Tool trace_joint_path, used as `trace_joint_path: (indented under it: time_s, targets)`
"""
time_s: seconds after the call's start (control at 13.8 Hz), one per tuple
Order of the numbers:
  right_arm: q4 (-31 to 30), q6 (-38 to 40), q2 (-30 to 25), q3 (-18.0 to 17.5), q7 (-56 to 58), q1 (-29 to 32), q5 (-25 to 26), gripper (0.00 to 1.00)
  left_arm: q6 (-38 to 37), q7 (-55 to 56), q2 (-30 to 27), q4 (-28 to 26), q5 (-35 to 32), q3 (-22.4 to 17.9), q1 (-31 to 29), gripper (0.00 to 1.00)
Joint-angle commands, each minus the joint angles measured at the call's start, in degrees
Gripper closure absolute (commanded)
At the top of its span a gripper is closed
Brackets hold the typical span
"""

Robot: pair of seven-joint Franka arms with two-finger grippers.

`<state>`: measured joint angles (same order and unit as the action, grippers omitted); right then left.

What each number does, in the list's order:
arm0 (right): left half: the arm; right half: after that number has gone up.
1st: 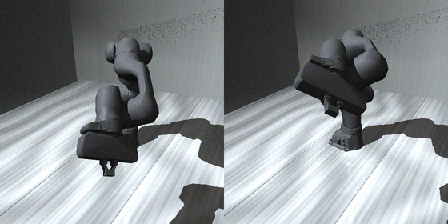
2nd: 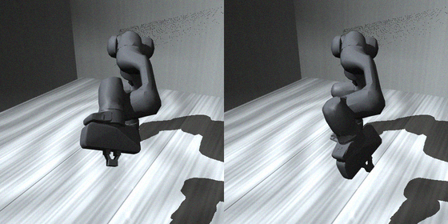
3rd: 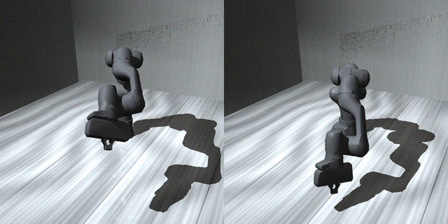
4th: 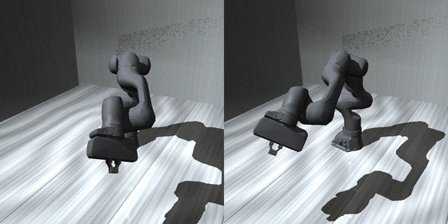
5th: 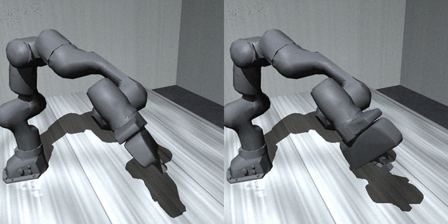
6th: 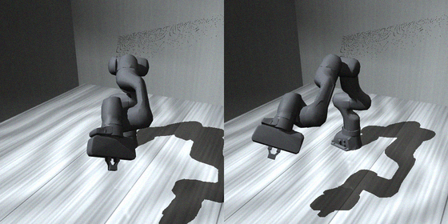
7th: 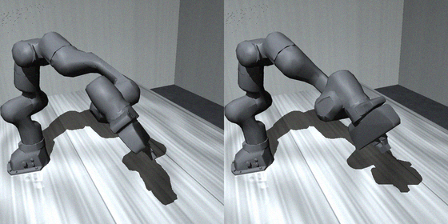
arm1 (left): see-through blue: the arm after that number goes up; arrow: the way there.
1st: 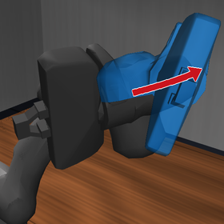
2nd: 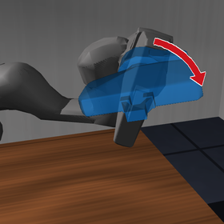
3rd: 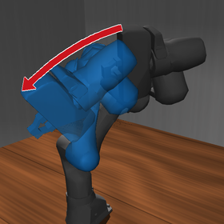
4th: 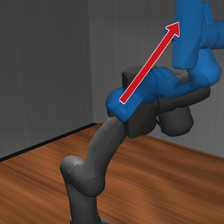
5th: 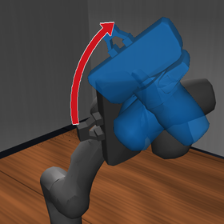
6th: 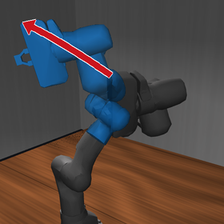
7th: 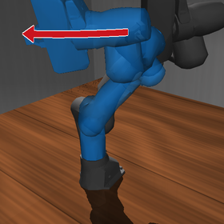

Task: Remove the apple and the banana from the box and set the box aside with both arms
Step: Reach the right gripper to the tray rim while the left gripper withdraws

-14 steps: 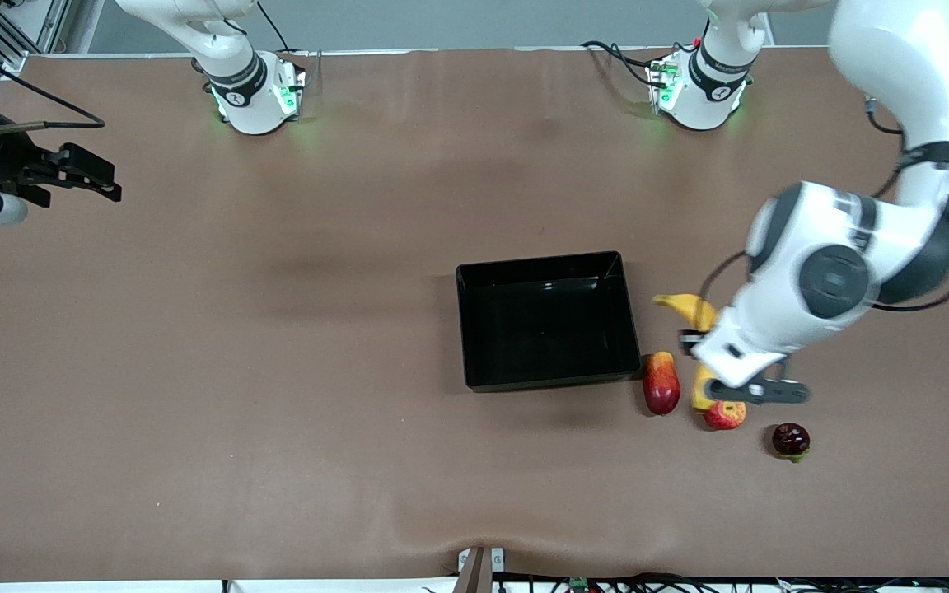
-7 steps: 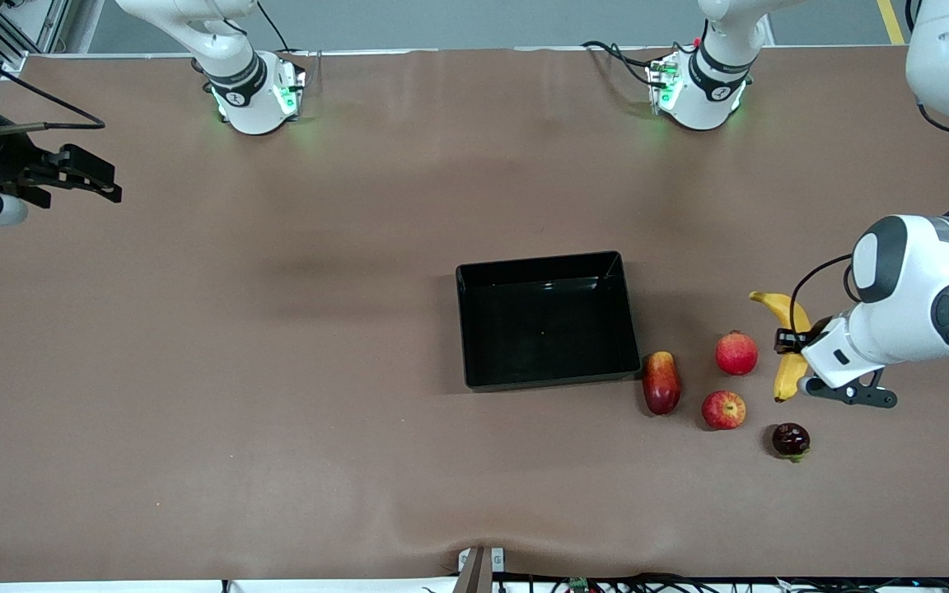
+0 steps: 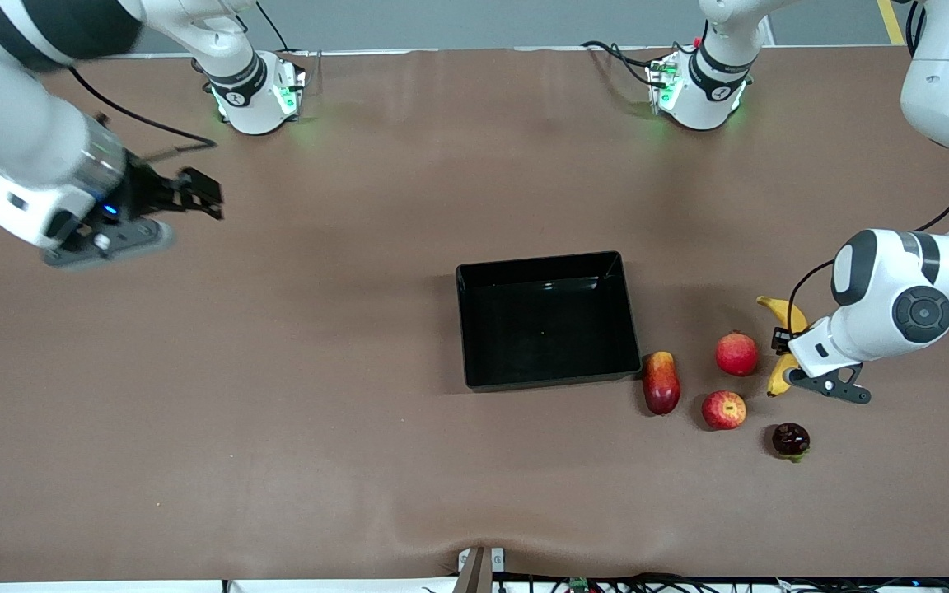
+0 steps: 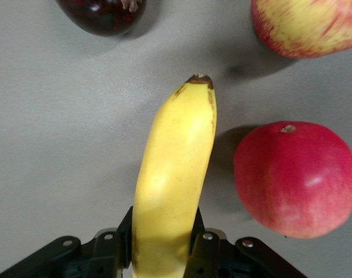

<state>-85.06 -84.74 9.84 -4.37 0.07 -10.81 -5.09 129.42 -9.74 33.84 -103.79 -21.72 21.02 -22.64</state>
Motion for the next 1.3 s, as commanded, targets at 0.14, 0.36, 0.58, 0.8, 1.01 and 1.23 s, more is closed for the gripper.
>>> trace_joint_path:
  time_s: [0.14,0.36,0.58,0.8,1.01,1.23]
  targets:
    - [4.0,-8.6,12.6,0.4,0.1,-5.8,-0.3,0.0,7.9,-0.5,4.3,0.0,-5.1,0.2,-0.8,1.0]
    - [4.1,-16.5,16.9,0.3,-0.9,-6.5,-1.3,0.0,8.9,-0.5,5.3,0.3,-5.2,0.2,-0.6,0.92]
    - [4.0,-21.9,20.6,0.4,-11.7,-12.2,-1.2,0.0,8.8,-1.4,4.5,0.6,-5.3,0.4,-0.5,0.0]
    - [4.0,-28.3,24.9,0.4,-21.0,-17.4,-1.2,0.0,5.6,-1.8,-0.6,1.8,-4.1,1.1,-1.1,0.0]
    - [4.1,-35.6,28.6,0.4,-29.3,-21.2,-1.1,0.0,-1.2,-1.9,-6.8,3.1,0.7,2.4,-1.6,0.0]
    - [4.2,-40.8,30.8,0.4,-32.0,-23.3,-1.1,0.0,-10.4,-1.9,-11.5,7.3,4.2,3.8,-1.6,0.0]
